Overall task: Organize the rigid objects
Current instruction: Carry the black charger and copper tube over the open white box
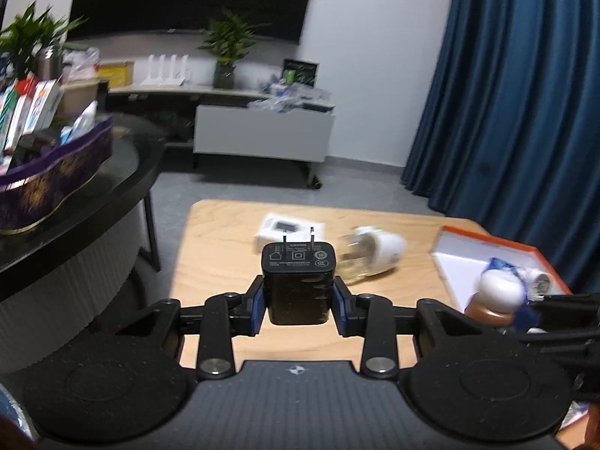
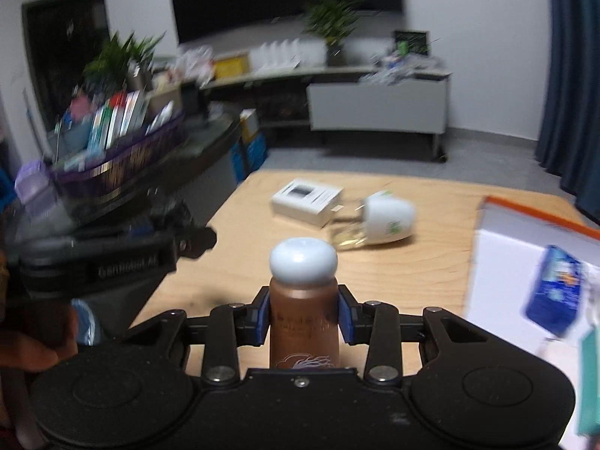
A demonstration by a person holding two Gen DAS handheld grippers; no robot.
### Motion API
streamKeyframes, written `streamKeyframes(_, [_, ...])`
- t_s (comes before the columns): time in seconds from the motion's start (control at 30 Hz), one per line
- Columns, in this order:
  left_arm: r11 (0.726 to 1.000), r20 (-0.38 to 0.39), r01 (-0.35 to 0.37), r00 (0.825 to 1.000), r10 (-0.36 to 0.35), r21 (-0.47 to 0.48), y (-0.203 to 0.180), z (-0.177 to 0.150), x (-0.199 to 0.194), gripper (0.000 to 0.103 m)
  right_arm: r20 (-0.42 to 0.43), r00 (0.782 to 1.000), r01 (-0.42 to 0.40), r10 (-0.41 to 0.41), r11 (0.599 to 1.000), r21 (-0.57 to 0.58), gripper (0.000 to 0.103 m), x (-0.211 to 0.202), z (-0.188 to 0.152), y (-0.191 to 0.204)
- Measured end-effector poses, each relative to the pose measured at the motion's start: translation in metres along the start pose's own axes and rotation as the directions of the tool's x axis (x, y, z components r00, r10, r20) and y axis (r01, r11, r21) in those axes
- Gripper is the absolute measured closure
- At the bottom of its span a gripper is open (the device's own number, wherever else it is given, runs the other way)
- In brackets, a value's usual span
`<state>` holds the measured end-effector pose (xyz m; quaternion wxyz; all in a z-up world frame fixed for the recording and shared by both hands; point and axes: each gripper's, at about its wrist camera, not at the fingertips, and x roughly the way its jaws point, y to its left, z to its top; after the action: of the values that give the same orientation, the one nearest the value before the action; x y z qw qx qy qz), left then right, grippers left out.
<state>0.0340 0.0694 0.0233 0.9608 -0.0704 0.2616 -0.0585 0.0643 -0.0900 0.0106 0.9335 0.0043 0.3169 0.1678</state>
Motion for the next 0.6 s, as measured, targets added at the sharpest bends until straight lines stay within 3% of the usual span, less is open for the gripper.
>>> streamKeyframes(0.27, [0.991,0.033,0.107,0.993,-0.110,0.083,-0.066,0.000,-0.019,0.067,0.138,0.984,0.098,-0.111,0.990,0.102,0.059,-0.080,0.004,-0.049])
streamKeyframes(0.6, [0.951,0.034,0.248,0.965,-0.258,0.186,-0.150,-0.007,-0.028,0.067,0.198,0.922,0.282,-0.333,0.927,0.247,0.059,-0.161,-0.019,-0.116])
